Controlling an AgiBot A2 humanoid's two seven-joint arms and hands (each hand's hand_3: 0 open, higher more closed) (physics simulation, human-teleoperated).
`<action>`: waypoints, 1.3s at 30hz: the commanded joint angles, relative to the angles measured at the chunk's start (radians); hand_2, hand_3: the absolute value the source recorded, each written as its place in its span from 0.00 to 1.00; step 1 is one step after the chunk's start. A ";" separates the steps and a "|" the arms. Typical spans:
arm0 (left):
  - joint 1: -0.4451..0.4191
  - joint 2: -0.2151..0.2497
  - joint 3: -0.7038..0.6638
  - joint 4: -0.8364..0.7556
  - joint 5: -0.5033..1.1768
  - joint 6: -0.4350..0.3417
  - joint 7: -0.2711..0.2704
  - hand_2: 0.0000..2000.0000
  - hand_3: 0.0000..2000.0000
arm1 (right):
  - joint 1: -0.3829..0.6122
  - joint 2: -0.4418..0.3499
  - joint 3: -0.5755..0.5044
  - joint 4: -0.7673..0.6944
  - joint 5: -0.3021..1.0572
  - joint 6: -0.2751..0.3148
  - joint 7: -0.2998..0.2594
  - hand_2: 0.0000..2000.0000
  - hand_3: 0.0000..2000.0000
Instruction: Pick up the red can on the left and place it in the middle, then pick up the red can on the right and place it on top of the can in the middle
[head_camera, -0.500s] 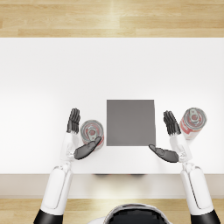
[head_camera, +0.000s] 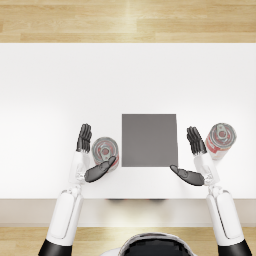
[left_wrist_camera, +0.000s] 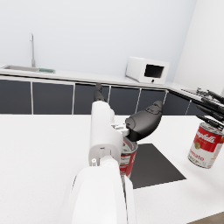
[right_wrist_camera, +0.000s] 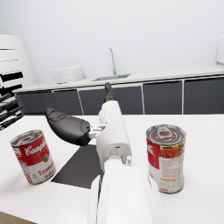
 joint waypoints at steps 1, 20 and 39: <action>0.000 0.000 0.000 0.000 0.000 0.000 0.000 0.00 0.00 | 0.000 0.000 0.000 0.000 0.000 0.000 0.000 0.00 0.00; -0.071 0.017 -0.081 0.029 0.338 -0.100 -0.100 0.00 0.00 | -0.048 -0.030 -0.276 0.069 0.383 -0.099 0.100 0.00 0.00; -0.079 0.061 0.003 0.333 0.380 -0.101 -0.101 0.00 0.00 | -0.033 -0.065 -0.295 -0.382 0.424 -0.100 0.101 0.00 0.00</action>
